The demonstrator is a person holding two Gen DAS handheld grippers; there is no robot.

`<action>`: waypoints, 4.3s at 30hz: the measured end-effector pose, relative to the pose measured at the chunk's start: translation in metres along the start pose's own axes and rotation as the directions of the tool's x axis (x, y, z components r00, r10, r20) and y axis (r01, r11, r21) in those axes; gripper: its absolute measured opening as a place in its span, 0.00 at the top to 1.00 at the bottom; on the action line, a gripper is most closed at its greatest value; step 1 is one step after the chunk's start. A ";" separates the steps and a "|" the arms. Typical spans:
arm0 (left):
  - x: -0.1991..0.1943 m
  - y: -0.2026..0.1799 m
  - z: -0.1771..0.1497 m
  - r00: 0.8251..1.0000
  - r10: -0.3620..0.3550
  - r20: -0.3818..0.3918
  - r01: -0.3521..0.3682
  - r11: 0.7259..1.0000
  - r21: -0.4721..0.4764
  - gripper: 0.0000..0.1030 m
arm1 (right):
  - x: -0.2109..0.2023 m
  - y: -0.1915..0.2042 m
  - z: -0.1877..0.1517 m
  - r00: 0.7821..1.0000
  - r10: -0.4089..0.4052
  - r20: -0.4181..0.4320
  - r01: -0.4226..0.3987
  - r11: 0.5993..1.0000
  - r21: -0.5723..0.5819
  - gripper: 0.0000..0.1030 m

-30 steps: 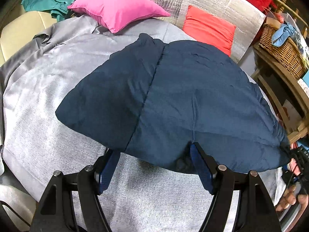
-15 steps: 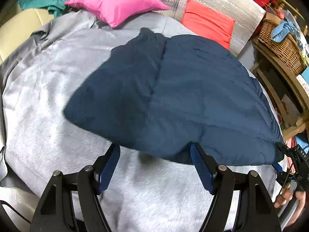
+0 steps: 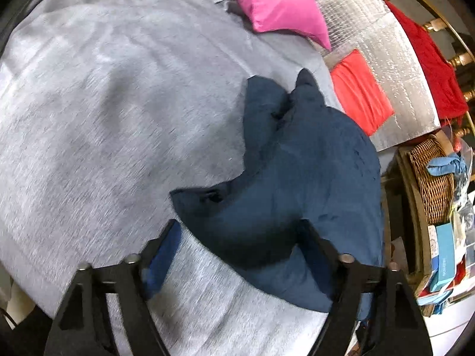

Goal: Fold large clothes

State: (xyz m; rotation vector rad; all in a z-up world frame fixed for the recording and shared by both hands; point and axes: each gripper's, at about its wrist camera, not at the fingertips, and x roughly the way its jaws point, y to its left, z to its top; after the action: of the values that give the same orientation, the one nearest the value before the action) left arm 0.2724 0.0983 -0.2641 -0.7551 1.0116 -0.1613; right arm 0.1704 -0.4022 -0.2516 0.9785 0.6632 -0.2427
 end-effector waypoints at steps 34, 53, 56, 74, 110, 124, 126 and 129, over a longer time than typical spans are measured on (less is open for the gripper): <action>-0.177 -0.133 -0.088 0.774 0.198 0.602 -0.543 0.696 0.470 0.11 | -0.158 0.122 -0.061 0.956 -0.060 0.286 0.230 0.757 -0.612 0.23; -0.288 -0.204 -0.161 0.685 0.020 0.728 -0.562 0.650 0.511 0.01 | -0.282 0.187 -0.137 0.924 0.142 0.356 0.193 0.630 -0.752 0.08; -0.303 -0.210 -0.171 0.676 -0.009 0.737 -0.556 0.651 0.517 0.01 | -0.295 0.194 -0.140 0.914 0.155 0.374 0.198 0.636 -0.746 0.08; -0.329 -0.218 -0.187 0.722 0.000 0.692 -0.519 0.662 0.541 0.01 | -0.306 0.215 -0.159 0.940 0.070 0.333 0.206 0.661 -0.722 0.08; -0.339 -0.220 -0.195 0.703 0.002 0.711 -0.538 0.655 0.530 0.01 | -0.316 0.222 -0.171 0.938 0.062 0.340 0.217 0.659 -0.720 0.08; -0.343 -0.217 -0.198 0.708 -0.001 0.706 -0.530 0.659 0.533 0.01 | -0.322 0.225 -0.172 0.931 0.064 0.359 0.229 0.662 -0.713 0.08; -0.343 -0.216 -0.198 0.710 -0.002 0.705 -0.529 0.659 0.535 0.01 | -0.323 0.226 -0.172 0.931 0.064 0.359 0.230 0.660 -0.715 0.08; -0.344 -0.216 -0.197 0.708 -0.003 0.706 -0.528 0.661 0.533 0.01 | -0.324 0.228 -0.173 0.930 0.065 0.361 0.234 0.655 -0.719 0.08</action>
State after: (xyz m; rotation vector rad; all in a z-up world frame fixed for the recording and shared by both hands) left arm -0.0291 -0.0030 0.0564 0.1140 0.2886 0.0098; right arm -0.0442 -0.1651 0.0391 0.0702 0.3995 -0.1921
